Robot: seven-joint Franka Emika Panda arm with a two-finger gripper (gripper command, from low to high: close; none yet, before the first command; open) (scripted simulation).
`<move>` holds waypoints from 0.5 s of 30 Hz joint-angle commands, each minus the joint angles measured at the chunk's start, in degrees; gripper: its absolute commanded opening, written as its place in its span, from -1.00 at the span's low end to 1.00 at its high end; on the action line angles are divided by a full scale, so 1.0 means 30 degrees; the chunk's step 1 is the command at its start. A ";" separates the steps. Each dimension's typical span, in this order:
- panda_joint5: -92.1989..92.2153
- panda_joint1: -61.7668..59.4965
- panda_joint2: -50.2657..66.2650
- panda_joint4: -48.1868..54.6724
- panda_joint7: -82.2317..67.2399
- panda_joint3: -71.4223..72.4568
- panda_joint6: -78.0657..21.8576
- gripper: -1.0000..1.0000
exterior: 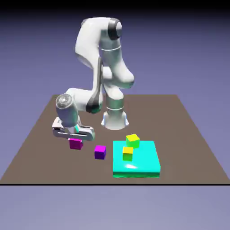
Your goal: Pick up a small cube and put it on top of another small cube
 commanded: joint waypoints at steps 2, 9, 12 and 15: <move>0.0887 0.1362 -0.0920 -0.0419 0.1020 0.0121 -0.0466 -1.00; 0.4231 0.6207 -0.4138 -0.1885 0.4453 0.0554 -0.2097 -1.00; 0.5665 0.8283 -0.5518 -0.2514 0.5924 0.0740 -0.2796 -1.00; 0.5969 0.8724 -0.5338 -0.3025 0.6192 0.0844 -0.2096 -1.00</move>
